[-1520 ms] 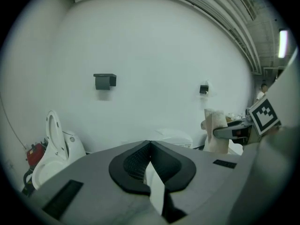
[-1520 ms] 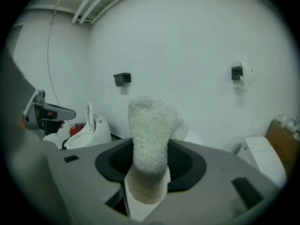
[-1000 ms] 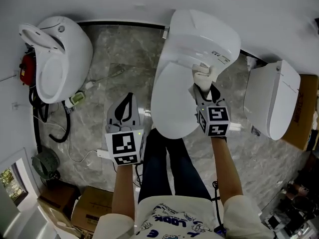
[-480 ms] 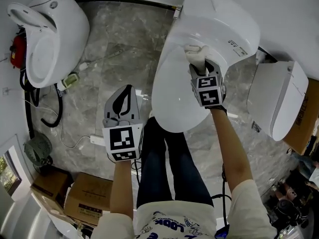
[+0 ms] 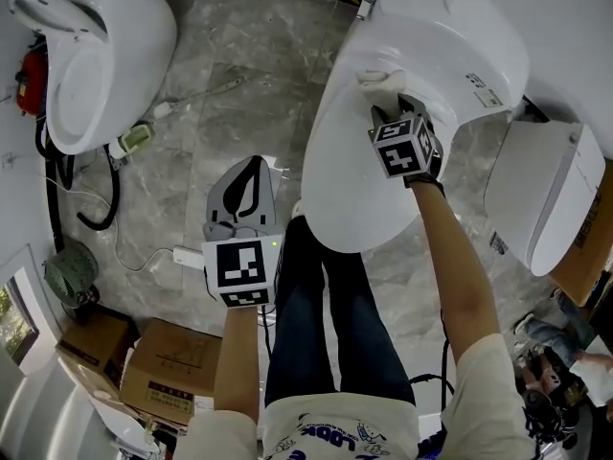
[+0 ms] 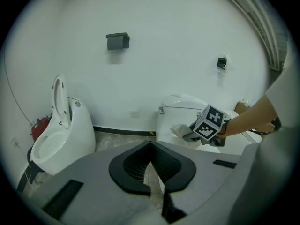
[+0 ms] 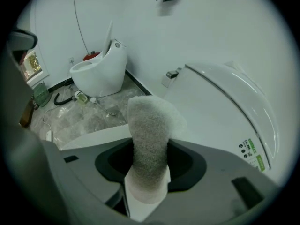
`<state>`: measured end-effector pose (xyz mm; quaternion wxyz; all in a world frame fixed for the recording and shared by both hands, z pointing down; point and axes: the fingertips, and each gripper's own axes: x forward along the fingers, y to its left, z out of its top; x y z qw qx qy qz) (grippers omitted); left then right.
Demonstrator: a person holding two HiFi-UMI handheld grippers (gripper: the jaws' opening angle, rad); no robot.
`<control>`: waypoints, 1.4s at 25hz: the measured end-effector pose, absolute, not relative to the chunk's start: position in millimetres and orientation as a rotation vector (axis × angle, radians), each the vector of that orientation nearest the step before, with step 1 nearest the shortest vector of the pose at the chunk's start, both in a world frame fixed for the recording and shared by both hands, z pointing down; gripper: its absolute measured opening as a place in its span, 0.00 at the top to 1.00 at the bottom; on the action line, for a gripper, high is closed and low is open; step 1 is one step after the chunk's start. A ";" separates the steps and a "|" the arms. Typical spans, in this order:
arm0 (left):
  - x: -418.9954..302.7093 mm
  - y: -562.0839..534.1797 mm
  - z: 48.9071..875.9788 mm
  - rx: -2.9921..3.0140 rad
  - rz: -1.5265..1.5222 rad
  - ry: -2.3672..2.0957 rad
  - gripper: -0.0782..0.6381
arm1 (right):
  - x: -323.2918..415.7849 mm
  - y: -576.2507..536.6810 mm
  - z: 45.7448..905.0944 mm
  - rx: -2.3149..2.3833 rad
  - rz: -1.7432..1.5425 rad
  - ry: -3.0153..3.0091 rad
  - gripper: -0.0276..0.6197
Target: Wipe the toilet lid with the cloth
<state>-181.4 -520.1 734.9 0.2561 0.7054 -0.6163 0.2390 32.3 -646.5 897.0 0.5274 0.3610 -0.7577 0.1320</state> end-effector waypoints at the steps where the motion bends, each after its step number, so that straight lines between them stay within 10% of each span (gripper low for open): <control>1: -181.7 -519.5 737.7 1.911 0.650 -1.670 0.89 | 30.9 -648.3 901.8 0.855 0.312 -1.800 0.67; 35: -211.6 -458.1 756.2 1.800 0.653 -1.702 0.89 | -52.5 -501.8 948.2 0.481 0.280 -1.818 0.65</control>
